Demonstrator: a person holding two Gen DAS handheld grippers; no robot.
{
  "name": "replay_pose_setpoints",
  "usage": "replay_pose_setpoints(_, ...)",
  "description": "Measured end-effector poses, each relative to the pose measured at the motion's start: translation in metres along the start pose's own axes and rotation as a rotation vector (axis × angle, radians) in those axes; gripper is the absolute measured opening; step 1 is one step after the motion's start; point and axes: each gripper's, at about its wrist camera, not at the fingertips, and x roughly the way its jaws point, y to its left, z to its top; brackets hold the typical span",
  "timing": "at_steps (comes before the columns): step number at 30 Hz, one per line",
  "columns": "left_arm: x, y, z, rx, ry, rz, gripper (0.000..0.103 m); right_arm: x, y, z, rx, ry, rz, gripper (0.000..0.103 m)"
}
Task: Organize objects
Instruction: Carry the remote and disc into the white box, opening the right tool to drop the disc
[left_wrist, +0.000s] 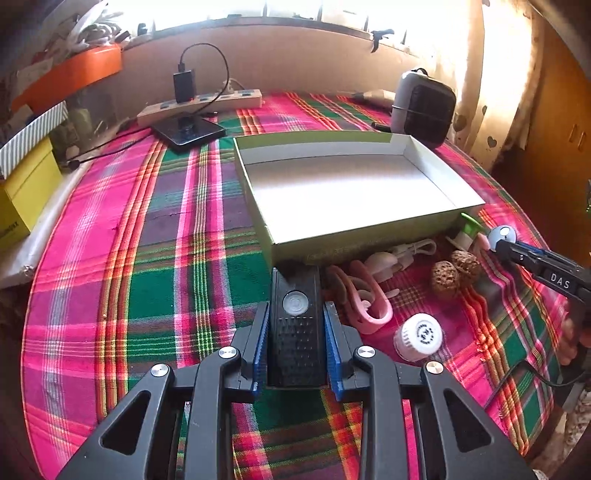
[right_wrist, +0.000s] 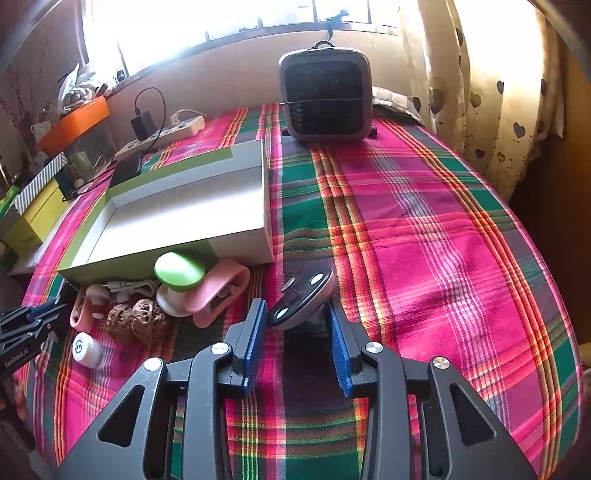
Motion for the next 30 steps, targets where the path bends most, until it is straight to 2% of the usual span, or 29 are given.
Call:
replay_pose_setpoints(10,-0.015,-0.002,-0.002,-0.001,-0.024,-0.008,0.025,-0.009,-0.001,-0.004,0.008,-0.021,0.025,0.035)
replay_pose_setpoints(17,-0.014,-0.003,-0.004,-0.009,-0.016,-0.008,0.025,-0.002,-0.005,-0.008,0.029,0.012,0.025,0.035)
replay_pose_setpoints(21,-0.013,-0.004,-0.004,-0.012,-0.015,-0.005,0.025,0.0,-0.009,-0.006,0.056,0.002,0.035,0.042)
replay_pose_setpoints(30,-0.008,-0.003,-0.005,-0.013,-0.001,-0.005,0.025,0.007,-0.01,0.001,0.057,0.01,0.012,0.043)
